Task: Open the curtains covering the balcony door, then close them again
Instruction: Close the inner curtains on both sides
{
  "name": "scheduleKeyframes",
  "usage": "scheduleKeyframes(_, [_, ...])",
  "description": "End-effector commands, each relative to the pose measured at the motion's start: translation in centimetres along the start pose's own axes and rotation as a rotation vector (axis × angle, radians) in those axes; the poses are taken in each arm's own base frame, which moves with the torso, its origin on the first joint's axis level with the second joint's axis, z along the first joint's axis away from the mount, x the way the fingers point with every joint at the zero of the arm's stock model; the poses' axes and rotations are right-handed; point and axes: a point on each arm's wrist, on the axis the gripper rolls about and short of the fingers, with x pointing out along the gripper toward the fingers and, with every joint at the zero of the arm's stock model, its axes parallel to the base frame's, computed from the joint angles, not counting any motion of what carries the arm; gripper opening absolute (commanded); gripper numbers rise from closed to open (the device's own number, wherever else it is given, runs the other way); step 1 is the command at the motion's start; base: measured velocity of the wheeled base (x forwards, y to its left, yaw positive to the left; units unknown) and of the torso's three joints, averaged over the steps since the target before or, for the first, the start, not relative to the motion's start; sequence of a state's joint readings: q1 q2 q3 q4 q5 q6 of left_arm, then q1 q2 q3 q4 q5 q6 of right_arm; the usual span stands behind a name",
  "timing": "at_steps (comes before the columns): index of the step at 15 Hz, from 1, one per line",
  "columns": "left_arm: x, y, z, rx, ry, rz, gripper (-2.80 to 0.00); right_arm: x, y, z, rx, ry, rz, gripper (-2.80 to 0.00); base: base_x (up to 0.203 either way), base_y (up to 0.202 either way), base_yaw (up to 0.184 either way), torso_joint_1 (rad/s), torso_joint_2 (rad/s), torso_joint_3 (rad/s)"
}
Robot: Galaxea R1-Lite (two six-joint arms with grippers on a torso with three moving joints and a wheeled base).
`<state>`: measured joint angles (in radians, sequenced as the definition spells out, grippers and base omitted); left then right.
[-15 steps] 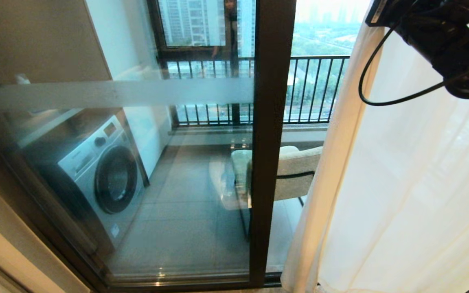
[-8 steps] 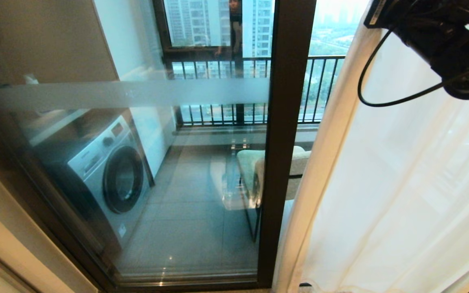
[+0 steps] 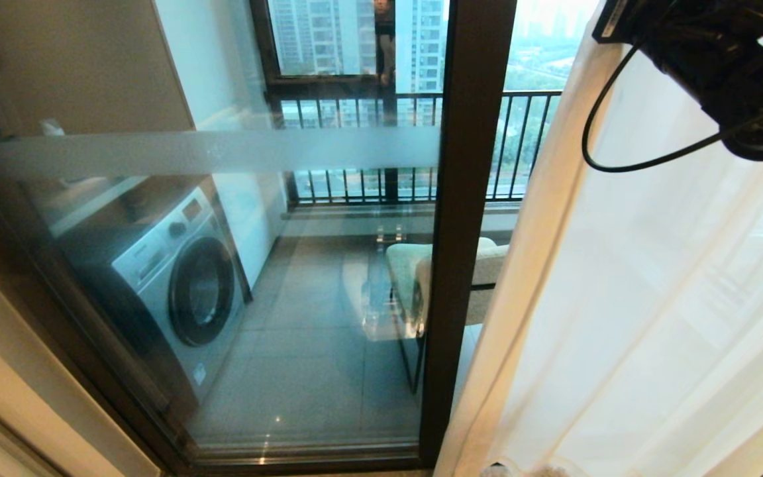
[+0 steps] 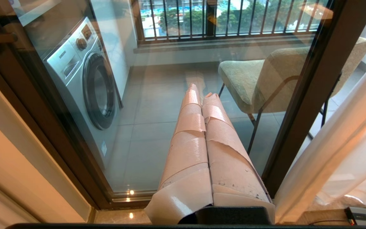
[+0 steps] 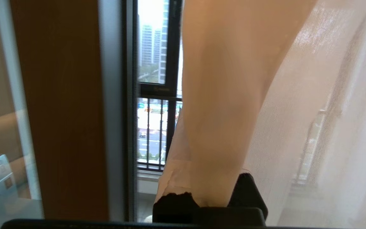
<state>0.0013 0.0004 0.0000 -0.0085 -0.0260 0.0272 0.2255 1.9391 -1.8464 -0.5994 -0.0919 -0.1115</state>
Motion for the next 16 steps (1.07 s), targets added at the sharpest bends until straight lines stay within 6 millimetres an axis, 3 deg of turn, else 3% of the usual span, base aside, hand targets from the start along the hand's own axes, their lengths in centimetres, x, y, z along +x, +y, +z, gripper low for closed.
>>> scheduleKeyframes(1, [0.0, 0.0, 0.0, 0.0, -0.001, 0.0, -2.8, -0.1, 0.1, 0.4, 0.0, -0.01, 0.001, -2.8, 0.0, 0.0, 0.0, 0.0, 0.0, 0.0])
scheduleKeyframes(4, [0.0, 0.0, 0.0, 0.0, -0.001, 0.0, -2.8, -0.1, 0.5, 0.4, -0.036, -0.017, 0.017, -2.8, 0.0, 0.0, 0.0, 0.0, 0.0, 0.0])
scheduleKeyframes(7, [0.0, 0.0, 0.0, 0.0, -0.001, 0.0, -2.8, -0.2, 2.3, 0.5, -0.031, -0.017, 0.056, -2.8, 0.0, 0.0, 0.0, 0.0, 0.0, 0.0])
scheduleKeyframes(16, [0.0, 0.0, 0.0, 0.0, -0.001, 0.0, -2.8, -0.2, 11.5, -1.8, -0.069, -0.011, 0.241, -2.8, 0.0, 0.0, 0.0, 0.0, 0.0, 0.0])
